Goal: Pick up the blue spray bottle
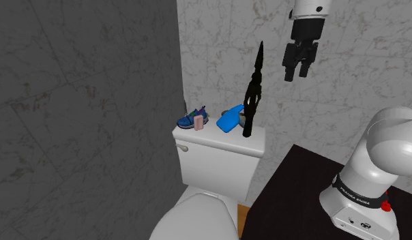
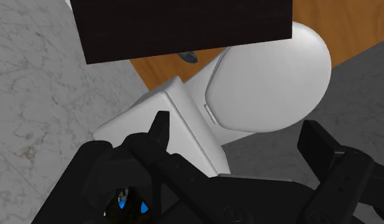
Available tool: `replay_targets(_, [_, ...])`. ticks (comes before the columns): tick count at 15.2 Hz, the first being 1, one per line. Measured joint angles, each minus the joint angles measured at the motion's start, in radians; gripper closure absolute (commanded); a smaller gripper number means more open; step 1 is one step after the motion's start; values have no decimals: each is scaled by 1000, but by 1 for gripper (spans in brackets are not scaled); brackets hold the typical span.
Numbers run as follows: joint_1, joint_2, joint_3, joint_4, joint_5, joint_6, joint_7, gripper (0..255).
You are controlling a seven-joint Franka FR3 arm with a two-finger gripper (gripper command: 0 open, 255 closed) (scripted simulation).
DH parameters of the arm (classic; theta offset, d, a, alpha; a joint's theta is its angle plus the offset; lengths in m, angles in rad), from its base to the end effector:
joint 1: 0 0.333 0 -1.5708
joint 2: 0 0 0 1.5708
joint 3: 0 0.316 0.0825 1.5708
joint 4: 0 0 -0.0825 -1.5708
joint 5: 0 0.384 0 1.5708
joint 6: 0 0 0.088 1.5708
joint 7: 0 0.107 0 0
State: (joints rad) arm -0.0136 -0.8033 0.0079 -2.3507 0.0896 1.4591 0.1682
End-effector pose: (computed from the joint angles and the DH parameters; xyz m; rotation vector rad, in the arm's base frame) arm 0.2901 0.0095 0.5893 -3.0506 0.2607 0.1451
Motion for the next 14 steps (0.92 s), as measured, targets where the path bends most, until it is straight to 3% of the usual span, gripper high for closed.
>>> replay_targets(4, [11,30,-50,-11,-41,25,-104,0])
replay_targets(14, [67,284,-275,17,-198,194,-603,0])
